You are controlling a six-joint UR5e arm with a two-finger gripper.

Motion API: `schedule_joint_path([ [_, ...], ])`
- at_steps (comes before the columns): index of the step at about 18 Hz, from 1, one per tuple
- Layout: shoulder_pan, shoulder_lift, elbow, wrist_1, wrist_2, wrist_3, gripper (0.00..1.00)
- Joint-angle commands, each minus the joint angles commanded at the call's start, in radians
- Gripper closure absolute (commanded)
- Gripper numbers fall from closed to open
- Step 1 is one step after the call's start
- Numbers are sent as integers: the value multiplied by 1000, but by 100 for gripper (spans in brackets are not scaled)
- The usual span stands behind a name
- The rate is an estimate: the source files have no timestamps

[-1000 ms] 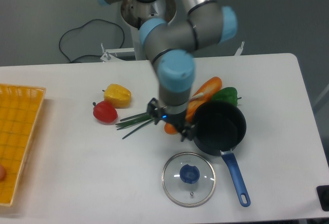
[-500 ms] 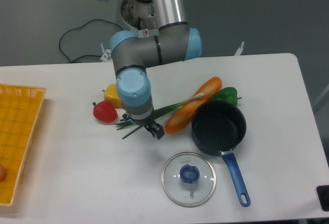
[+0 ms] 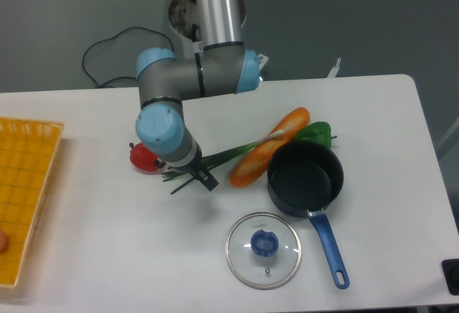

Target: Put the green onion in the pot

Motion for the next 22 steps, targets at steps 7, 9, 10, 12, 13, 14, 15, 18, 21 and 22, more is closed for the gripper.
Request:
schedule_joint_path([
  [7,-25,-23,-18,0,2,-8,0],
  [9,-26,-26,-20,9,2,-8,0],
  [10,-26,-28,-20,15,2,-9,0],
  [12,-29,-35,-25,31,2,-29,0],
  [13,-35,-37,-25,32,3,-47,0],
  [14,-41,-40,-23,32,3,-64,0],
  [15,-41,-43,-23,38,3,-80,0],
  [18,-43,-46,-25,41,5,-87,0],
  [21,-46,-48,-28,43,17,-89,0],
  [22,-46,-49,-29,43,17,-89,0],
])
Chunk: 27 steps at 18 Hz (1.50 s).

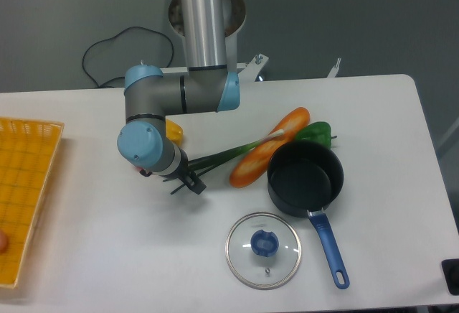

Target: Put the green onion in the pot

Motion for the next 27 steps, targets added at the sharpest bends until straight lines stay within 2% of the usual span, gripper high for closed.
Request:
schedule_joint_path([
  [8,-12,-23,12,26,15,-54,15],
  [12,-14,-28,17,25,14,-52,44],
  [15,-14,-32,25,21,18,-60,73],
  [17,-14,-34,26,21,18,-61,84],
  [20,-12,-35,28,18,20,-61,93],
  [27,-9,-31,60,-9,20,-58,99],
])
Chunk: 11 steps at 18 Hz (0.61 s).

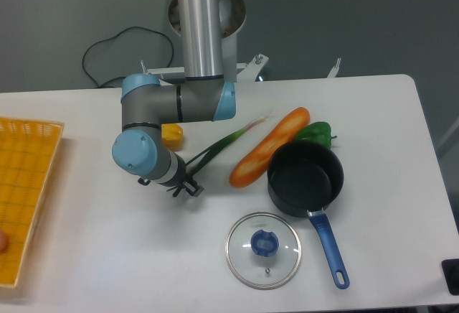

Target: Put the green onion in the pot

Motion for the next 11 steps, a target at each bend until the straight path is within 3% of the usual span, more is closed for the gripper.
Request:
schedule_joint_path([
  [5,3,8,78,-139,0,2,99],
  [11,29,72,109,-218,-2,12,99],
])
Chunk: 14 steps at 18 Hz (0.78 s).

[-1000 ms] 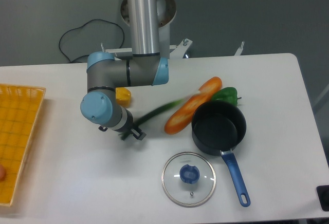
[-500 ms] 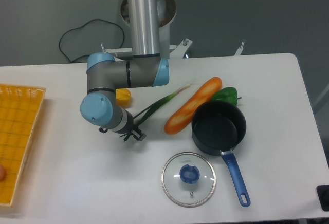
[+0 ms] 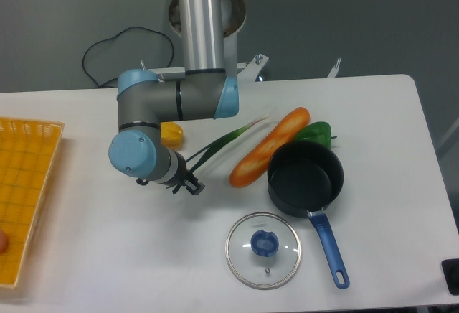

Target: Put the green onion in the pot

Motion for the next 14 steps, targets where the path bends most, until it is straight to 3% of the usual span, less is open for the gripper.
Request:
schedule_joint_path([
  [5,22,23,104,-106,-15,2,99],
  [9,63,31,172,-112,-90,2,99],
  [14,104,35,209,-104,-182,6,99],
])
